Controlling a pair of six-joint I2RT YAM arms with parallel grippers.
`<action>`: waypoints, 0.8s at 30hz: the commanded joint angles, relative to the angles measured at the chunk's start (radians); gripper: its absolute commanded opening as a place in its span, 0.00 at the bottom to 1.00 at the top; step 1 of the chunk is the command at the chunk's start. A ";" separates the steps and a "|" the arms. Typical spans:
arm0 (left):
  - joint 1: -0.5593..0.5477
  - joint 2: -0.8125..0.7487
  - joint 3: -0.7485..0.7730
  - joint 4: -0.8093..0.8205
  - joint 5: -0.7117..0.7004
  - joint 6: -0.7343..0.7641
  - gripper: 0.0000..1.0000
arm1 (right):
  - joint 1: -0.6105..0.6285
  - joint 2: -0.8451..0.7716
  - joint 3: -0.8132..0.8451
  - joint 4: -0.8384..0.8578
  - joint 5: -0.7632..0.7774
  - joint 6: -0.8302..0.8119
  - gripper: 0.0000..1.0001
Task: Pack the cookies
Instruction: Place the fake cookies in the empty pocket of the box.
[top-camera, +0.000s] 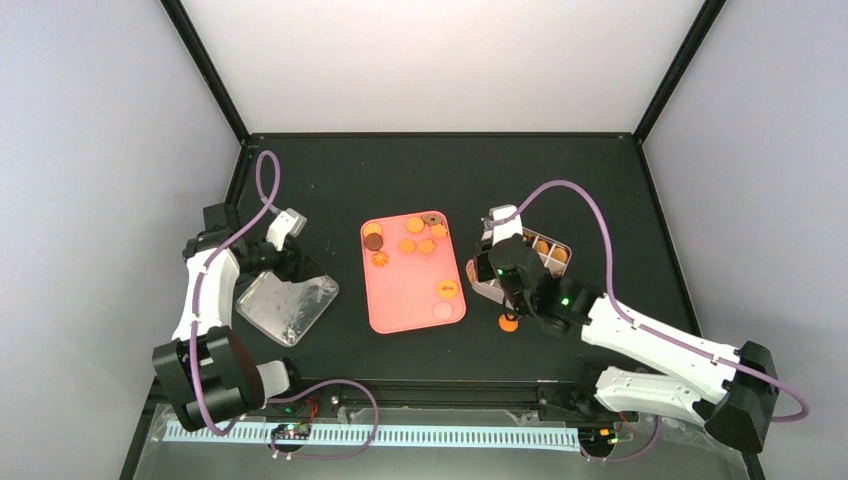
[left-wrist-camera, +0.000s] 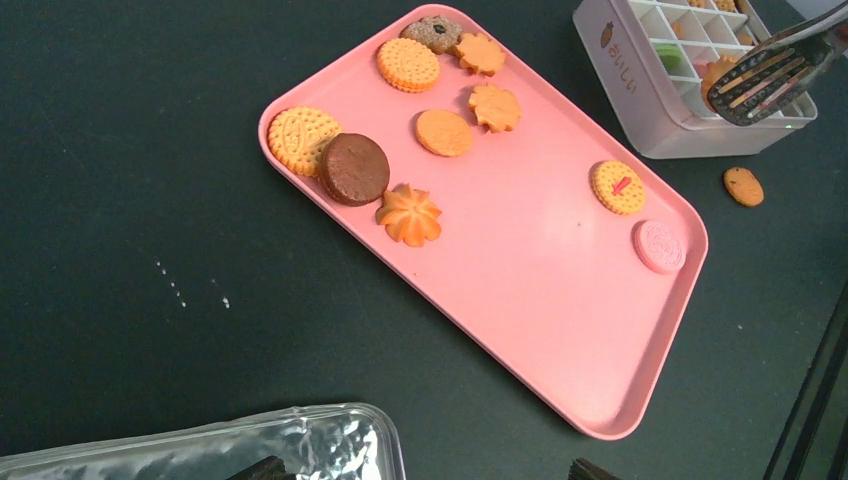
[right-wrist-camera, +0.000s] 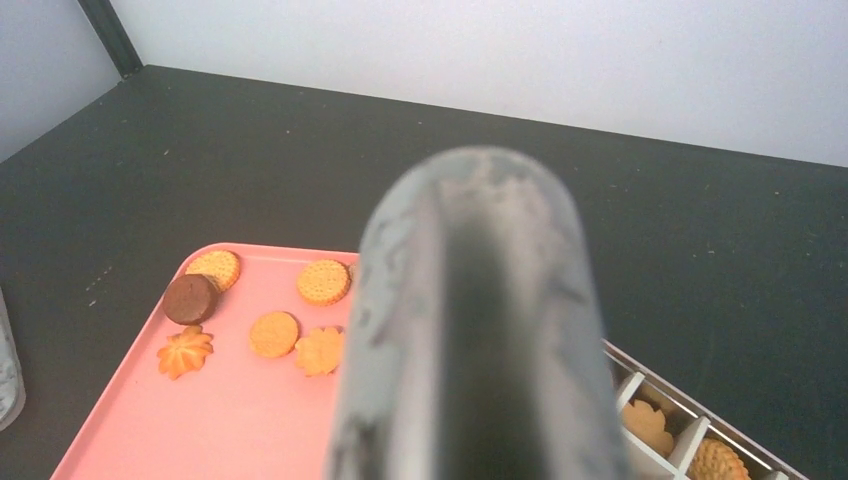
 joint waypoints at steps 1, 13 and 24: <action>0.009 -0.001 0.015 0.005 0.026 0.003 0.74 | -0.002 -0.052 -0.019 -0.032 0.027 0.016 0.01; 0.009 -0.002 0.030 -0.005 0.029 0.010 0.74 | -0.002 -0.048 -0.041 -0.026 0.042 0.008 0.01; 0.009 -0.004 0.027 -0.020 0.019 0.027 0.73 | -0.123 -0.007 0.021 -0.002 -0.003 -0.041 0.01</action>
